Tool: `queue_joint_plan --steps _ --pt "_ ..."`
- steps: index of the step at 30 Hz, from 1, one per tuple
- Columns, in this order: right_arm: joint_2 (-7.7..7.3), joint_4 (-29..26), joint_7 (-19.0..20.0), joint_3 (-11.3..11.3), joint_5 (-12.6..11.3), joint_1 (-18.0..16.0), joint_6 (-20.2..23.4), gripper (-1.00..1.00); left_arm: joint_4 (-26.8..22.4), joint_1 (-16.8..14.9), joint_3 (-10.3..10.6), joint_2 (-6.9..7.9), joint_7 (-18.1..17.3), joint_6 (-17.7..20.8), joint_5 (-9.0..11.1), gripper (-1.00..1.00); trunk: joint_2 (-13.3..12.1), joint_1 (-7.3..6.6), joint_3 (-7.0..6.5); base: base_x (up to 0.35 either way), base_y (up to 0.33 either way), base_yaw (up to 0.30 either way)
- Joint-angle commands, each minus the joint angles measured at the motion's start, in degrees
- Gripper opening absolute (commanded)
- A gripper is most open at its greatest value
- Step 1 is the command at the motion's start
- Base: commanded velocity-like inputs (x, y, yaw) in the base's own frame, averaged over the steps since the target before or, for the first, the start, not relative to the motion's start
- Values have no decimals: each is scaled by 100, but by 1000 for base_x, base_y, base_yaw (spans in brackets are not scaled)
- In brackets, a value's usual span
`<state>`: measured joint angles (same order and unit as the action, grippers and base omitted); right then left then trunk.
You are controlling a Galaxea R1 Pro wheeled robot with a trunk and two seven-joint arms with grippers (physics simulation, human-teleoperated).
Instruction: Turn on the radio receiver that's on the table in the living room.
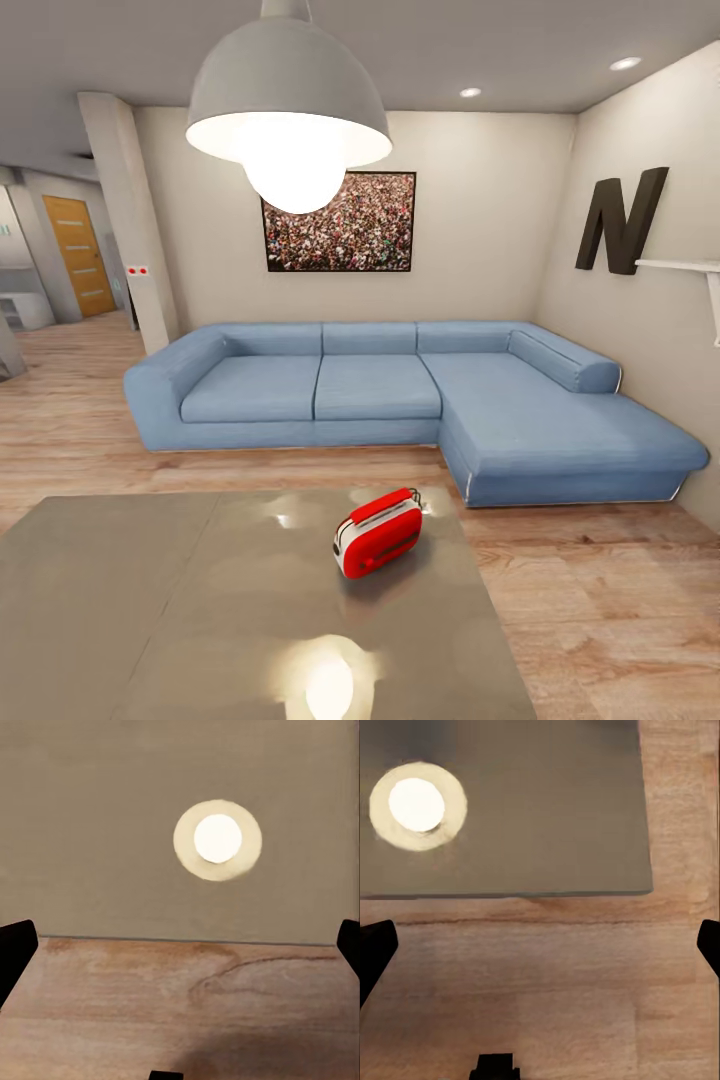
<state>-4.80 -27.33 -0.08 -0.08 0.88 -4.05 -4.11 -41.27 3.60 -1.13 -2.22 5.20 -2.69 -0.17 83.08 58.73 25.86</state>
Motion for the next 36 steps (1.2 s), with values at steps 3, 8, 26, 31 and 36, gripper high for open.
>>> queue_joint_plan --steps 3,8,26,31,36 --pt "6 -639 21 -1 1 1 39 100 -47 0 -1 6 4 -39 -2 100 0 0 0 0 0 0" --pt "36 -1902 37 0 36 -263 738 100 -77 0 -1 27 7 -68 -7 100 0 0 0 0 0 0" --pt "682 -2378 56 475 -11 -3810 4443 100 -246 0 3 35 21 -374 -41 100 0 0 0 0 0 0" --pt "650 -2392 52 504 46 -3919 4783 100 -1389 0 7 22 0 144 -219 100 0 0 0 0 0 0" --pt "642 -2411 49 514 65 -3935 5008 100 -3146 -6 6 12 -18 1478 -350 100 0 0 0 0 0 0"
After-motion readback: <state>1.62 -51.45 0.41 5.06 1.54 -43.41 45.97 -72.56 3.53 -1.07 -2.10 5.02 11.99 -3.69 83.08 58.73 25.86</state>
